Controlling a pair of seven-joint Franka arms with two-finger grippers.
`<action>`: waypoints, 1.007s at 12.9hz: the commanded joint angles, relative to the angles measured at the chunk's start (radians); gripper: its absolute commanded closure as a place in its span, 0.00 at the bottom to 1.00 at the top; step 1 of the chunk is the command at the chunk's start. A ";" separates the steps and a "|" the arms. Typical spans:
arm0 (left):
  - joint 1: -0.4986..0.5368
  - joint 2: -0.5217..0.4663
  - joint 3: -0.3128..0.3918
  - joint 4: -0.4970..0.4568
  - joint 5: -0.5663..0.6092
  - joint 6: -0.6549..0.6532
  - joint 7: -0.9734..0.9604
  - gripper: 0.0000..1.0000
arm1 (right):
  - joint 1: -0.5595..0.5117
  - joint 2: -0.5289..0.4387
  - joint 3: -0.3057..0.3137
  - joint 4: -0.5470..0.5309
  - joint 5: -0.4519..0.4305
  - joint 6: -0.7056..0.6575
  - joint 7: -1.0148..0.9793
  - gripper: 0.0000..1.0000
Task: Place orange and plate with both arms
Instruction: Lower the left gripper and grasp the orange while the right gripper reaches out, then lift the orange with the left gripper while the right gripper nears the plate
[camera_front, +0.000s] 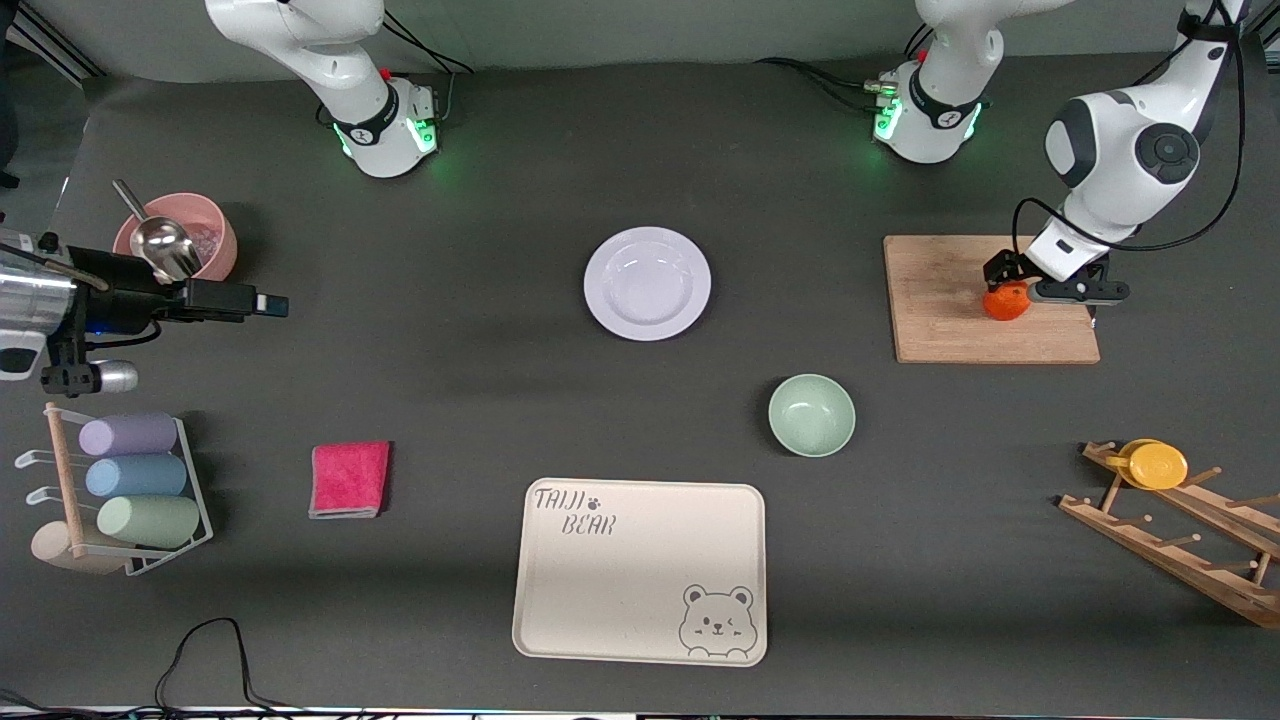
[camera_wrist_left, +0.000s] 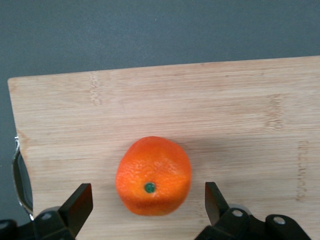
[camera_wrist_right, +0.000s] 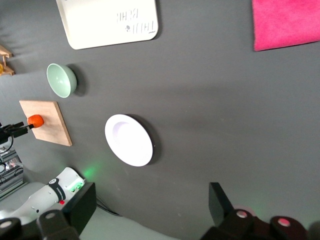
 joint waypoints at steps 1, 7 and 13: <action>0.023 0.015 -0.001 -0.046 0.014 0.078 0.023 0.00 | 0.059 0.041 -0.004 0.029 0.025 0.005 0.014 0.00; 0.023 0.052 -0.001 -0.063 0.013 0.128 0.022 0.00 | 0.067 0.148 -0.002 0.021 0.102 0.044 -0.072 0.00; 0.022 0.059 -0.003 -0.061 0.013 0.126 0.013 0.69 | 0.084 0.205 -0.004 0.004 0.101 0.120 -0.077 0.00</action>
